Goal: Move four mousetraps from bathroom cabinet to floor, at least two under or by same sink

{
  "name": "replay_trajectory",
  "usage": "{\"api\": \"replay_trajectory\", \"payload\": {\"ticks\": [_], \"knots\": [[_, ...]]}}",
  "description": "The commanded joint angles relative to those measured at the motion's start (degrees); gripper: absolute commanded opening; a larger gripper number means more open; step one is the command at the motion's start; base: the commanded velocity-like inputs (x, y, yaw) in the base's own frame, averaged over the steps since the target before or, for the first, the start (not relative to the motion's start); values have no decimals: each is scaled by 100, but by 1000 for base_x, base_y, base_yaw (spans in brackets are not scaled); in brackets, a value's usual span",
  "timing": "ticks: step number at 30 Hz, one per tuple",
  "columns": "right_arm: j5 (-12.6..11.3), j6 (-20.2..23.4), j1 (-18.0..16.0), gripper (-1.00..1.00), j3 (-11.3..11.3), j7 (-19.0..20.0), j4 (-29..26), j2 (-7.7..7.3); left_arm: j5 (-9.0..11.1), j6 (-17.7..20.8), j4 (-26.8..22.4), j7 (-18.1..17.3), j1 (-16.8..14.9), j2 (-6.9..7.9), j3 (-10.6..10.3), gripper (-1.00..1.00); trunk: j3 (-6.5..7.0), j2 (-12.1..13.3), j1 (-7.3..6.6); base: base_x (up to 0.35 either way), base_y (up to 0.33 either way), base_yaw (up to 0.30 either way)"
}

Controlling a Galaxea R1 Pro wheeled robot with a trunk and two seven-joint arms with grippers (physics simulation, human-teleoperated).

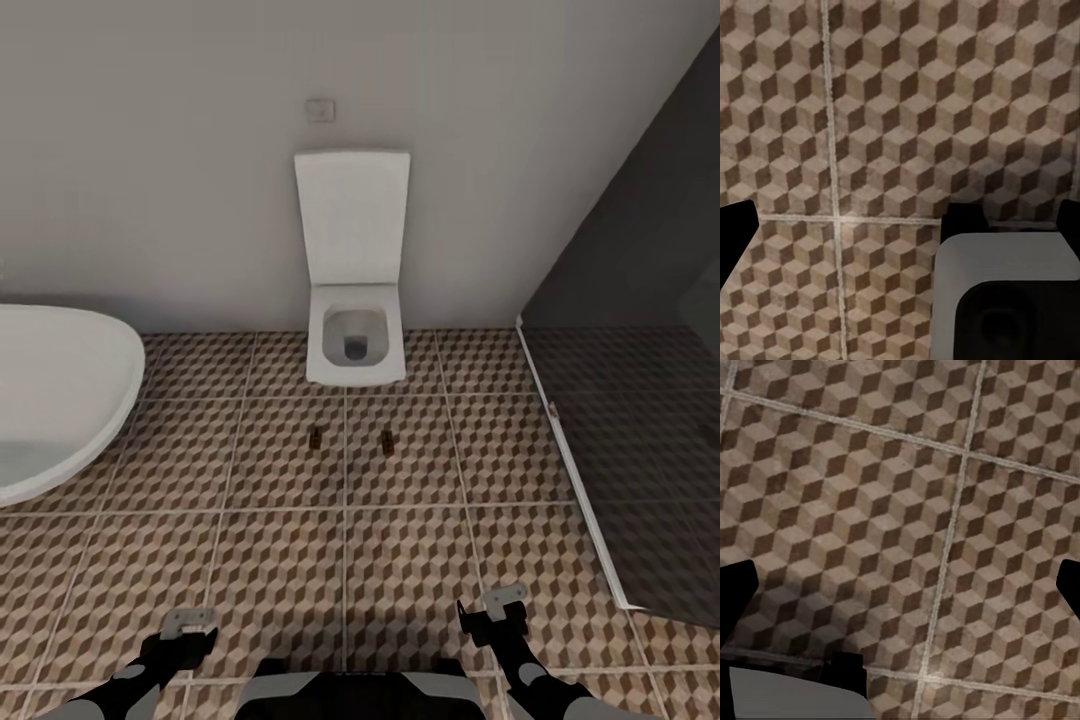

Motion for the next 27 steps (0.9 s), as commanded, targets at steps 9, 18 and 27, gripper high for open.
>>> {"api": "replay_trajectory", "payload": {"ticks": [9, 18, 27], "knots": [[-46, -12, 17, 100, 55, -14, 0, 6, 61, -8, -2, -17, -1, 1, -39, 100, 242, 358, -196, 0, 0, 0], [-46, -12, 19, 100, 52, -14, 0, 9, 61, -8, -2, -16, -1, -3, -39, 100, 486, 719, -394, 0, 0, 0], [-46, -12, 19, 100, 55, -14, 0, 9, 61, -8, -2, -12, -1, -8, -39, 100, 731, 1080, -592, 0, 0, 0]]}}
